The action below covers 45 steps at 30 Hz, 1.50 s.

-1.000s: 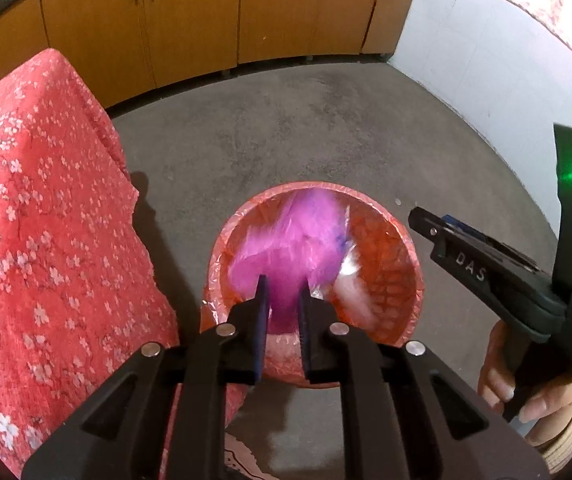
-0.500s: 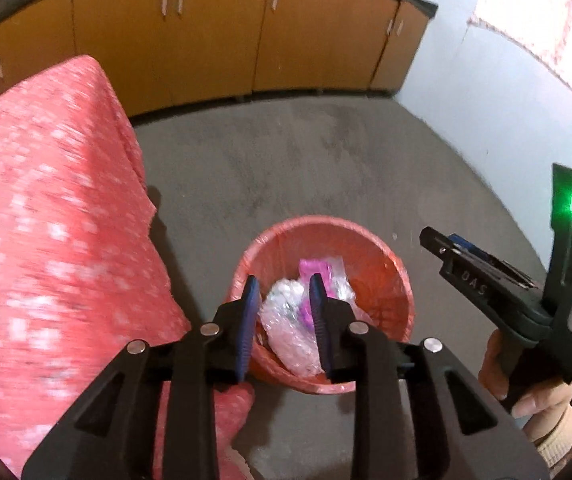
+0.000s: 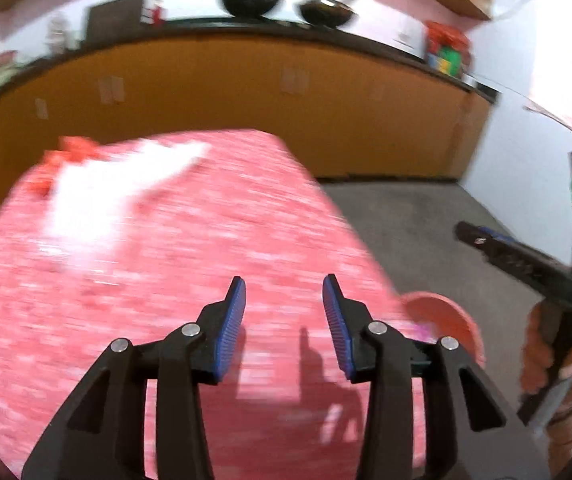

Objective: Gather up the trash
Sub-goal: 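Move both grippers back over the table toward the remaining items, then grasp the bubble wrap with the right gripper while the left gripper grasps white paper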

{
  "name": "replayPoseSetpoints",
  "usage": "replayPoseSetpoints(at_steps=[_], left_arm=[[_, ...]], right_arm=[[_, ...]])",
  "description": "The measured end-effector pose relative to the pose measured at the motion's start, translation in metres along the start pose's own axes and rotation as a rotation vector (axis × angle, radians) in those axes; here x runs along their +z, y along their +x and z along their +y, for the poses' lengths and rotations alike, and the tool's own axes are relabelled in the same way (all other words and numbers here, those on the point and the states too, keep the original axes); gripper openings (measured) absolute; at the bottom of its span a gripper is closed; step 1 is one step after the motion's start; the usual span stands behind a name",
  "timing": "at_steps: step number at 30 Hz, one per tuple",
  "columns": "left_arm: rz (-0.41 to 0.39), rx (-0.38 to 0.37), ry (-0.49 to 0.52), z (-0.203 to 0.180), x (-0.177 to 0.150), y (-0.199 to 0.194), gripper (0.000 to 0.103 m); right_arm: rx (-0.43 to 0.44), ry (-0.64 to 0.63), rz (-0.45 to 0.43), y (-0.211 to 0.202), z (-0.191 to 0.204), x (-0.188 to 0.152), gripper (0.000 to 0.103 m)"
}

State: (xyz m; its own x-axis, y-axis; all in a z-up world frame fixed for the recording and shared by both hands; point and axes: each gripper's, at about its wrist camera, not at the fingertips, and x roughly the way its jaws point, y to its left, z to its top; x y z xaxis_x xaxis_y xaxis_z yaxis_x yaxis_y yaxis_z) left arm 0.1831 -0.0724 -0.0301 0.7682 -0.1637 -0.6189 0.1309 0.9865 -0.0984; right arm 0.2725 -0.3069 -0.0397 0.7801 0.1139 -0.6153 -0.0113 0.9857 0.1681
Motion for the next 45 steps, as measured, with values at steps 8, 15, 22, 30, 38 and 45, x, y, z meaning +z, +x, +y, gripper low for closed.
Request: replayPoseSetpoints(at_steps=[8,15,22,30,38,45], left_arm=[[-0.033,0.215,-0.174,0.133,0.003,-0.023,0.043],[-0.081,0.316,-0.239,0.205,-0.003,-0.039,0.048],[-0.081,0.339,-0.302,0.241,-0.013,-0.044,0.049],[-0.078,0.334,-0.317,0.246,-0.011,-0.038,0.049],[-0.063,0.313,-0.308,0.236,0.0,-0.012,0.05],[-0.046,0.283,-0.262,0.218,0.026,0.027,0.061]], right_arm=[[0.207,-0.164,0.018,0.015,0.164,0.013,0.044],[0.3,-0.185,0.06,0.041,0.258,0.002,0.054],[0.256,-0.217,0.088,0.071,0.307,-0.004,0.063],[0.189,-0.272,0.136,0.103,0.319,-0.012,0.042],[0.174,-0.308,0.08,0.09,0.293,-0.018,0.017],[0.129,-0.335,-0.036,0.064,0.258,-0.013,0.016]])
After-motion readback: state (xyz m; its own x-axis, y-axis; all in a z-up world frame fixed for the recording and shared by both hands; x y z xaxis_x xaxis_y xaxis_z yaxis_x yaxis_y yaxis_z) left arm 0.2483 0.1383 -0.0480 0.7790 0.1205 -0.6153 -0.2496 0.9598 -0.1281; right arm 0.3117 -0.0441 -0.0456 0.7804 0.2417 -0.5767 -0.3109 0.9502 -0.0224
